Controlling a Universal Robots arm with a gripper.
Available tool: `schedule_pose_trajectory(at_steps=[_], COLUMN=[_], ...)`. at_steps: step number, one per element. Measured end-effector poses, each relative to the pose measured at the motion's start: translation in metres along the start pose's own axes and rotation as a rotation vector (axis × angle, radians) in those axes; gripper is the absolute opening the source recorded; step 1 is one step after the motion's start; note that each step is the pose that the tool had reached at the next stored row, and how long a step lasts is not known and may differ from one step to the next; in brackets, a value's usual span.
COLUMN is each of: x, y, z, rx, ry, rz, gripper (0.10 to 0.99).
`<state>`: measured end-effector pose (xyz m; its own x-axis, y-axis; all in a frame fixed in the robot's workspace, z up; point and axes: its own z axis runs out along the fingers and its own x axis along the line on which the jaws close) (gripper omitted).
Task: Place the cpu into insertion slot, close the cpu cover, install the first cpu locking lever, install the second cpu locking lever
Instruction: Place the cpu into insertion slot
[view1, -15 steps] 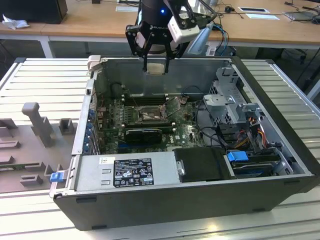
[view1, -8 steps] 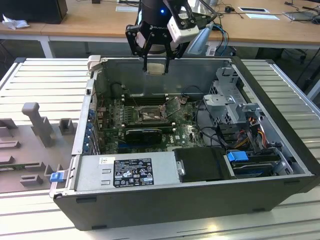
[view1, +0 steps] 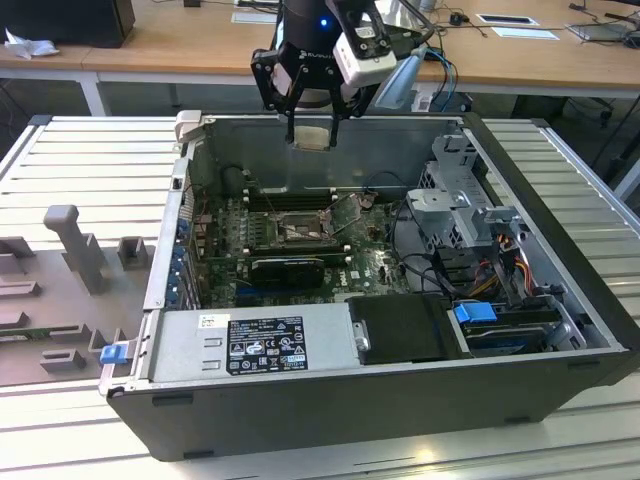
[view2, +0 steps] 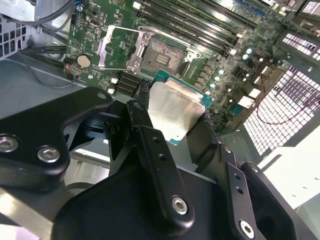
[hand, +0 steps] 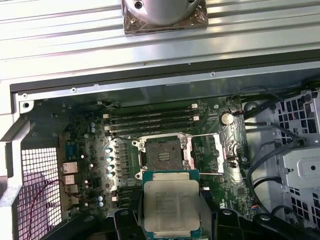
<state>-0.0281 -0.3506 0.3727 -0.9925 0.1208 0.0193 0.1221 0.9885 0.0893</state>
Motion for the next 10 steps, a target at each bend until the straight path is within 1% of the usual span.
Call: schedule_pose_trajectory(at_steps=[10], x=[0.0], y=[0.0], z=[0.0001], rx=[-0.001], ry=[-0.003], rz=[0.033], gripper=[0.541])
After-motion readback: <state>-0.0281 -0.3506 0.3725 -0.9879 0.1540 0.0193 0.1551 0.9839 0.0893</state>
